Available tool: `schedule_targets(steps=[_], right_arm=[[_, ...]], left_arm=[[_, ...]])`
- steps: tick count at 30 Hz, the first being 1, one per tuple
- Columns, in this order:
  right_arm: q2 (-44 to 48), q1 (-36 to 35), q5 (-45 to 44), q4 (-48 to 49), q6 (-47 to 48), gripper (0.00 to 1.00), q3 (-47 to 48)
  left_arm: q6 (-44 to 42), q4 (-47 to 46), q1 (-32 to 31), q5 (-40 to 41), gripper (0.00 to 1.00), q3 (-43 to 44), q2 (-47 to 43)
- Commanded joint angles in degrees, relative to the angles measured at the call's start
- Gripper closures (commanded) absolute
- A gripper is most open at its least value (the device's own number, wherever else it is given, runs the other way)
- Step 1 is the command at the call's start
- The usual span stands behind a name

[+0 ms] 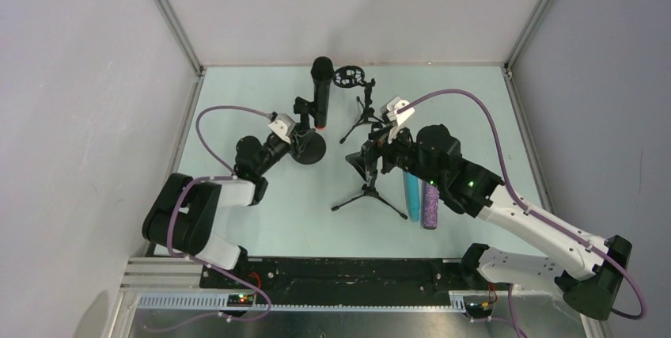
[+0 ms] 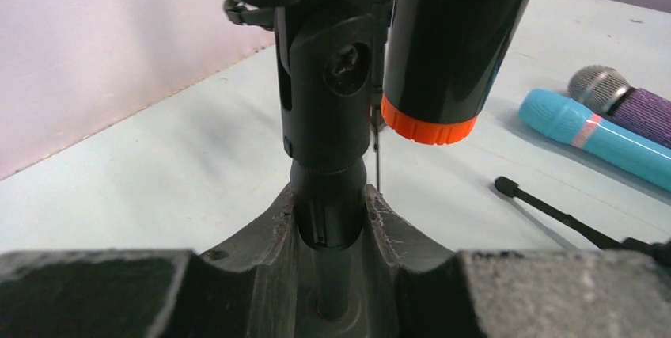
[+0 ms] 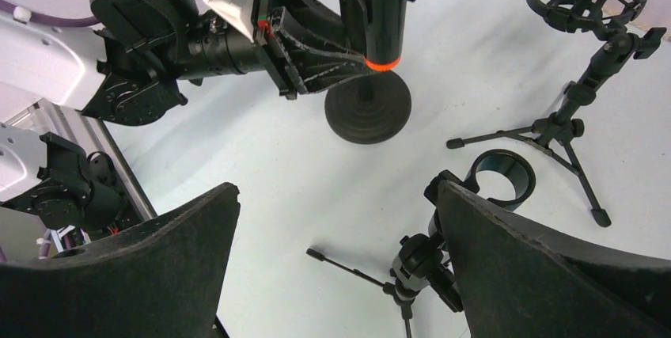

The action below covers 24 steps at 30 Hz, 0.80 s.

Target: Attach the microphones to the stand

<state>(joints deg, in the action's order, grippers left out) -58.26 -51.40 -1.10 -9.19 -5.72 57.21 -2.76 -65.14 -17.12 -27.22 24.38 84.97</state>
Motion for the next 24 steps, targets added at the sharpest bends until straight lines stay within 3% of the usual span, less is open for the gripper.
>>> schedule_targets(steps=[1, 24], right_arm=[[1.5, 0.2, -0.9, 1.0, 1.0, 0.00, 0.2], [1.6, 0.3, -1.6, 0.6, 1.2, 0.00, 0.2]], left_arm=[[2.3, -13.0, 2.9, -0.2, 1.00, 4.7, 1.3], [6.6, -19.0, 16.8, -0.5, 1.00, 14.0, 15.4]])
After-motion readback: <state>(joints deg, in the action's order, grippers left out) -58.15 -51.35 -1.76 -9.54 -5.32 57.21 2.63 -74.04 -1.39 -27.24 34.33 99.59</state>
